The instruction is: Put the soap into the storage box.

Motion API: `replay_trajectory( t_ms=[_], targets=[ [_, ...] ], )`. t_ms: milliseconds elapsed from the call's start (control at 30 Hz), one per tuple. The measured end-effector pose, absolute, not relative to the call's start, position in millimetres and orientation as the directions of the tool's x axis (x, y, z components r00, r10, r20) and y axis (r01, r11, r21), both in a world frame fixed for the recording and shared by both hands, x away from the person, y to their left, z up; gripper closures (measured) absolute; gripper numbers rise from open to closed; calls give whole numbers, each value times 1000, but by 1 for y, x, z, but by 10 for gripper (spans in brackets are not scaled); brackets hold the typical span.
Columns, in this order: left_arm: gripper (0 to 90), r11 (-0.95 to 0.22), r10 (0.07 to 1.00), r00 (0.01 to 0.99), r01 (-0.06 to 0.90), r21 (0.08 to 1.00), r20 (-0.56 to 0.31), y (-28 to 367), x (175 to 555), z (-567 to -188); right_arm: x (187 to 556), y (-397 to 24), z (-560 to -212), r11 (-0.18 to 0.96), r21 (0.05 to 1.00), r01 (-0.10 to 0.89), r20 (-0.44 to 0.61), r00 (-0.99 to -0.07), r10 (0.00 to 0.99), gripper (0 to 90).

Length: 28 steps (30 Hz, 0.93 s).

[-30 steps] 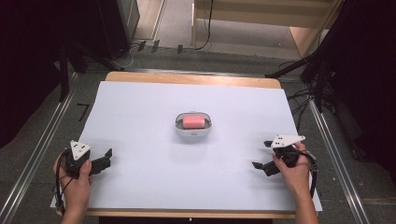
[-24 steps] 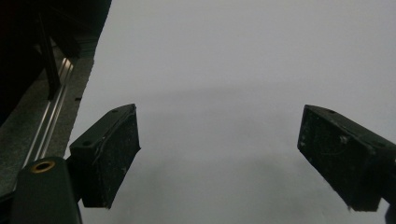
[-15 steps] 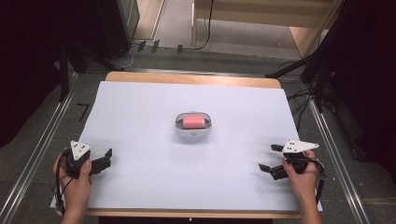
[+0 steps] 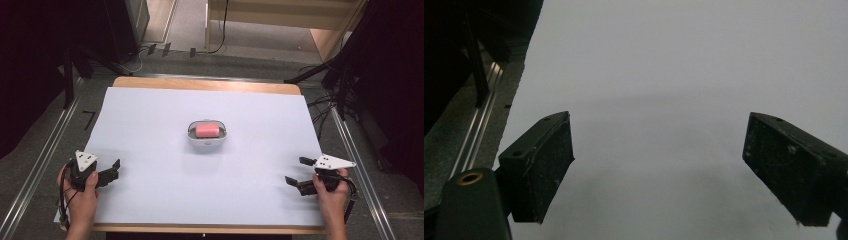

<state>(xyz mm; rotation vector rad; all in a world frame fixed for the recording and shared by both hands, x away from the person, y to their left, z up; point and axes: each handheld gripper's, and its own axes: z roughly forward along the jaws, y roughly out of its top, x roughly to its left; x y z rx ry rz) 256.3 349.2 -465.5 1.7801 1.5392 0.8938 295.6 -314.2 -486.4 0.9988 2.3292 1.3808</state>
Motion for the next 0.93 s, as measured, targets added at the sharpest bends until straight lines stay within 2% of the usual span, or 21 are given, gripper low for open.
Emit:
replay_trajectory(
  t_ms=[367,633,933],
  targets=[
    [136,-124,992,92,577,807,87,350,256,-465,284,-327,-486,200,903,380,131,-687,715,47],
    [136,-123,992,91,577,807,86,350,256,-465,280,-337,-487,93,931,352,175,-658,732,47],
    [136,-122,992,90,584,803,86,350,257,-465,280,-334,-487,125,928,351,154,-667,729,12]
  ],
)
